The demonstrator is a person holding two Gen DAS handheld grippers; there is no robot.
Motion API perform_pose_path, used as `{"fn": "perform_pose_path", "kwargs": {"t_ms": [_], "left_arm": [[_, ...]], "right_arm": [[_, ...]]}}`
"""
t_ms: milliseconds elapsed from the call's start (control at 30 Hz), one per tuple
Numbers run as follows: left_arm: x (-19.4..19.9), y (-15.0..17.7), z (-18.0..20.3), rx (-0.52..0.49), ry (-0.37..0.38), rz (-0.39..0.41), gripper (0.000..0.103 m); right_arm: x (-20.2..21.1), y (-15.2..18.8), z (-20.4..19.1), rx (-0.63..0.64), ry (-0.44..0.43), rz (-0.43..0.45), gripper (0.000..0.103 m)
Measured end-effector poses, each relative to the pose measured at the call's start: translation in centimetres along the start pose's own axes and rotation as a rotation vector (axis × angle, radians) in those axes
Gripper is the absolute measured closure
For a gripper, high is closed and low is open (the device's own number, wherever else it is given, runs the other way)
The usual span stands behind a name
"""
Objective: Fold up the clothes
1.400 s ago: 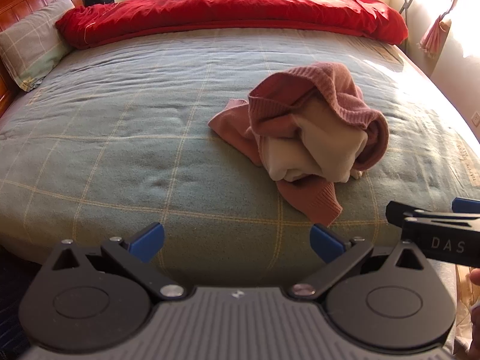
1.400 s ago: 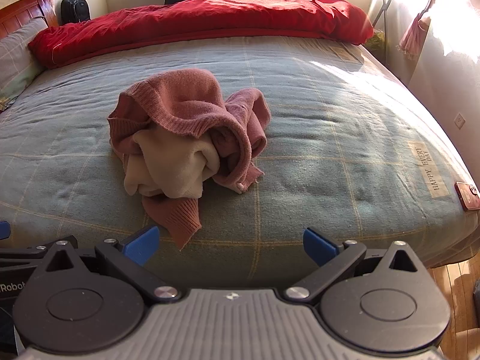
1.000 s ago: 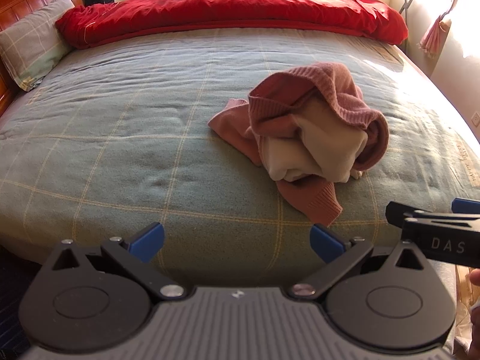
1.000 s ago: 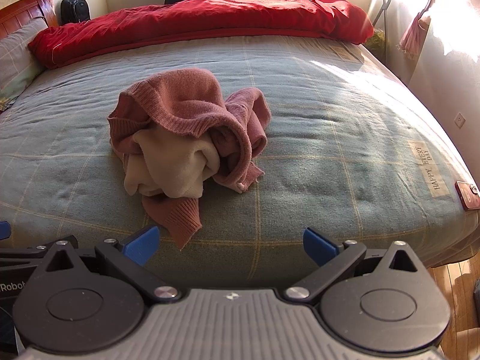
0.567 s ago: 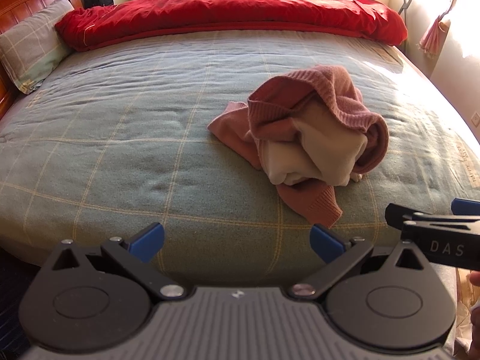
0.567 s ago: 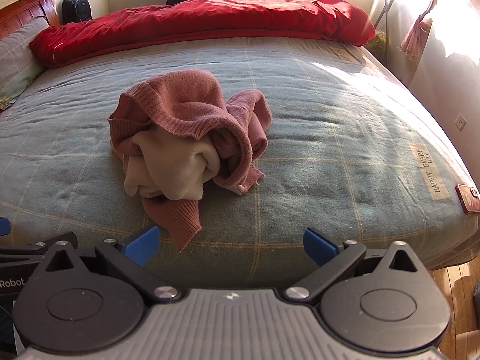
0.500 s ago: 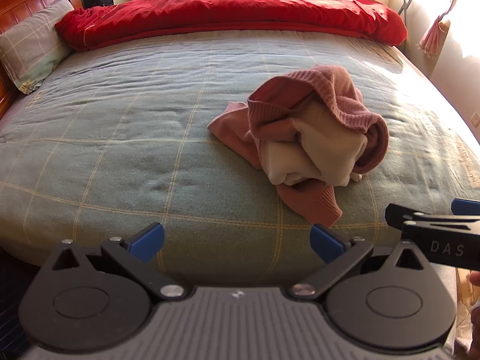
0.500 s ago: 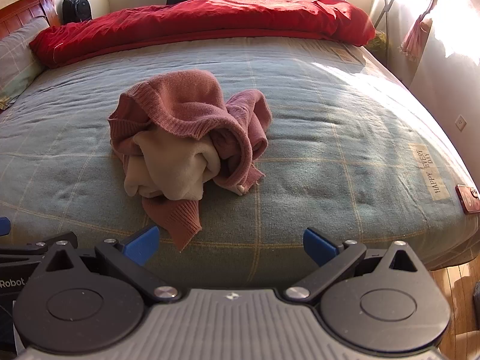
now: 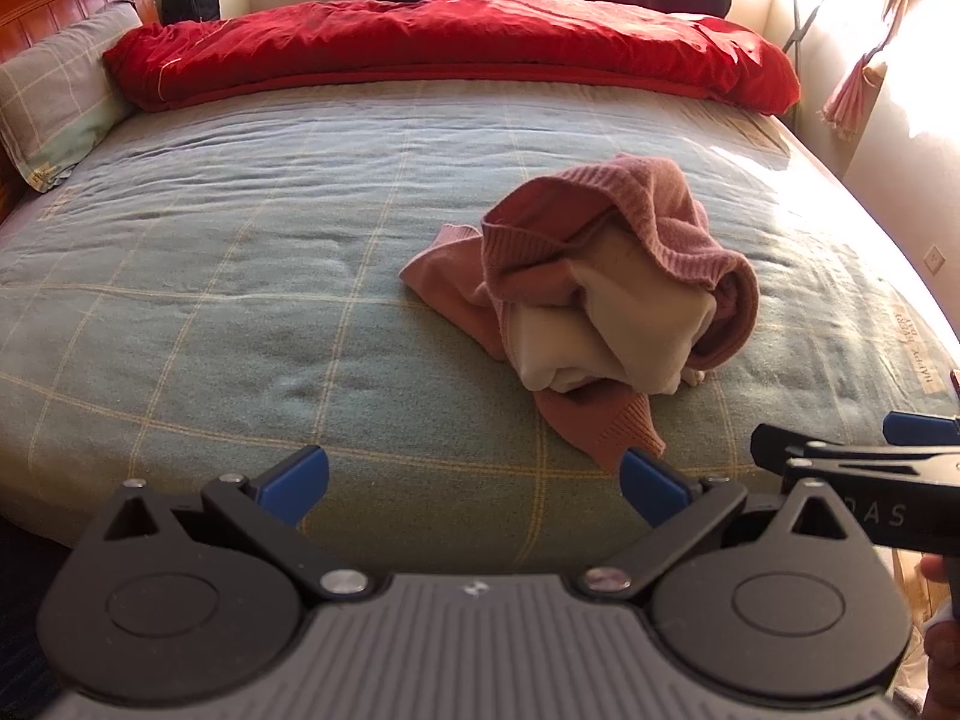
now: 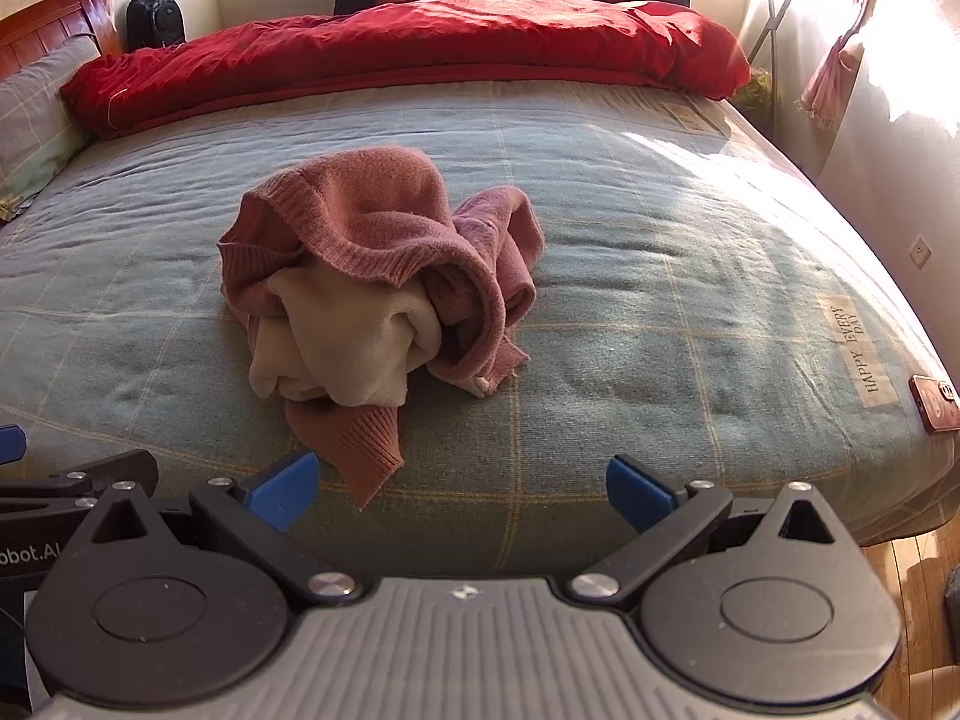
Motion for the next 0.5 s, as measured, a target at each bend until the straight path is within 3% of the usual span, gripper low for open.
{"fn": "perform_pose_path", "kwargs": {"t_ms": [500], "left_arm": [[-0.42, -0.12, 0.53, -0.044, -0.015, 0.046, 0.001]], "right_arm": [[-0.15, -0.12, 0.32, 0.012, 0.027, 0.014, 0.000]]}}
Point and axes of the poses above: each gripper's, at about its wrist camera, not at the fingertips, and x roughly against the way its jaws point, z to its right, y to its underside, the point moved 6 cm from there along -x, roughly the way its jaws point
